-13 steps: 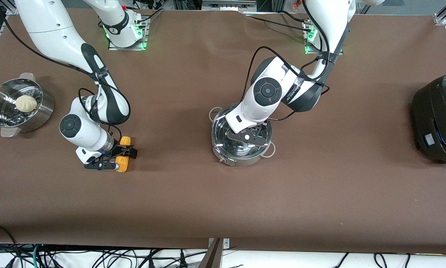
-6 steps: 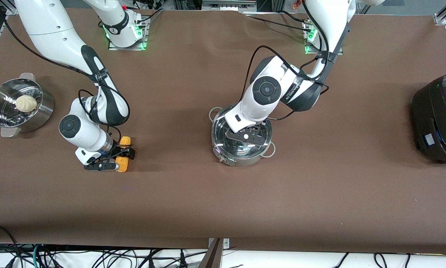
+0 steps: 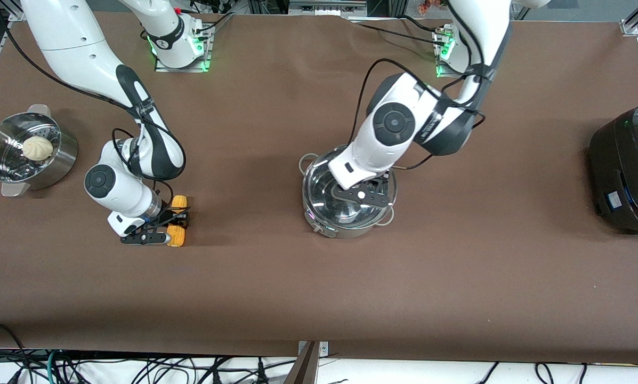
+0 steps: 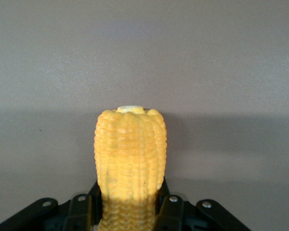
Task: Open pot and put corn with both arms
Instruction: 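Grasp the lid knob with the left gripper while the right gripper grasps the corn, then lift the lid with the left gripper while the right gripper lifts the corn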
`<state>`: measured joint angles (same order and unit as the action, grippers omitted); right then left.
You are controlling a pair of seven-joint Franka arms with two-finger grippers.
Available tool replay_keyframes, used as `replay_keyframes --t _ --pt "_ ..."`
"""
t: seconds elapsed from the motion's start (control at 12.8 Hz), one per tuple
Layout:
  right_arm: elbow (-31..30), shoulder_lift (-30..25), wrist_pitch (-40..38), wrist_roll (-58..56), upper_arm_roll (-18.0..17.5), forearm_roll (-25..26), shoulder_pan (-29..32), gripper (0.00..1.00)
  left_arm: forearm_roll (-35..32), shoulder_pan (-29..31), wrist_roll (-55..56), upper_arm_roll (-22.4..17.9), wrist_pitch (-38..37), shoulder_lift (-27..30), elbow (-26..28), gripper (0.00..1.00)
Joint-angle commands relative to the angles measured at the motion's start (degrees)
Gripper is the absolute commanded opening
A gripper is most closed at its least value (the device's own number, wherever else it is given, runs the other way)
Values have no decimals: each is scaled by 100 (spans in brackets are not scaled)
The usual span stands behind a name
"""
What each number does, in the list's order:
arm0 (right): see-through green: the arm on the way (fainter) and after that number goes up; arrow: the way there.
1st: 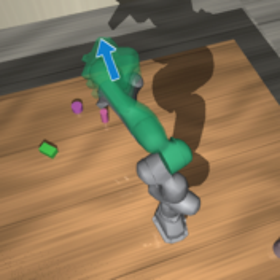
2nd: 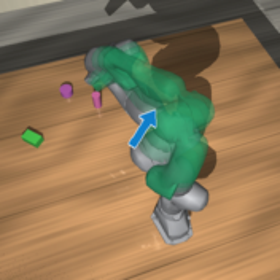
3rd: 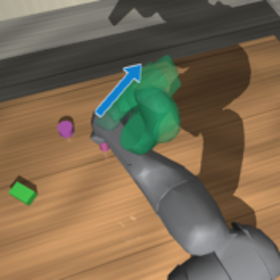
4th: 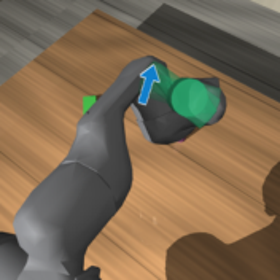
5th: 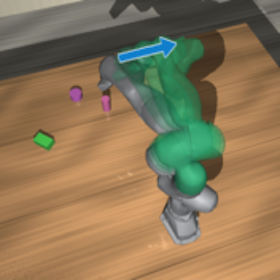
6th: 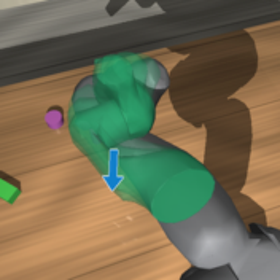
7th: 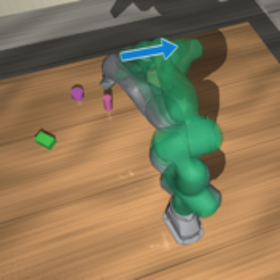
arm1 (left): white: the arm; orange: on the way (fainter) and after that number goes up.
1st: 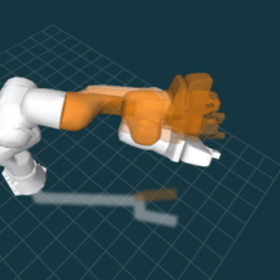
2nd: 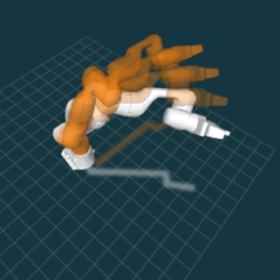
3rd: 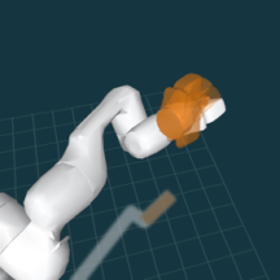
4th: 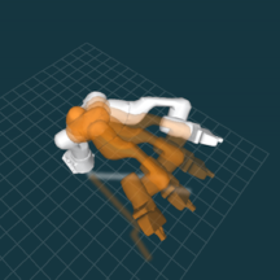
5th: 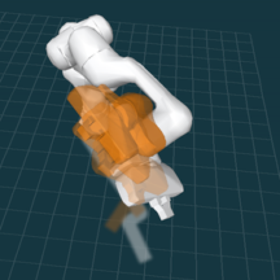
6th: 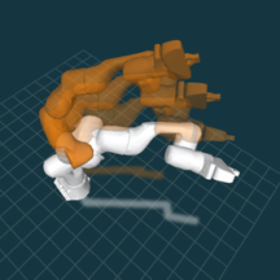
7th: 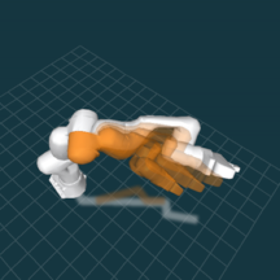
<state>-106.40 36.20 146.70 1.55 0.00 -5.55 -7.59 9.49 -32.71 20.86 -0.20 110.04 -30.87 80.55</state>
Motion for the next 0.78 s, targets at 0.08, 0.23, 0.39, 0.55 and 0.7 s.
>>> replay_keyframes --t 0.08,0.23,0.39,0.55,0.7 --pt "-4 -428 -623 -84 -26 -17 -6 0 45 870 -99 46 -1219 730 -232 34" --pt "22 -937 -1316 -23 -35 -17 -24 0 -217 1029 -99 -41 -1423 1046 -233 34" --pt "57 -1395 -1906 -14 -44 -17 -59 0 -561 1223 -108 -41 -1704 1266 -233 34" --pt "153 -1659 -2250 -5 -44 -17 -173 0 -675 1607 -195 -51 -2082 1408 -189 34" --pt "285 -1748 -2462 440 -52 -17 -461 0 -685 1951 -240 -59 -2074 1338 -145 32"
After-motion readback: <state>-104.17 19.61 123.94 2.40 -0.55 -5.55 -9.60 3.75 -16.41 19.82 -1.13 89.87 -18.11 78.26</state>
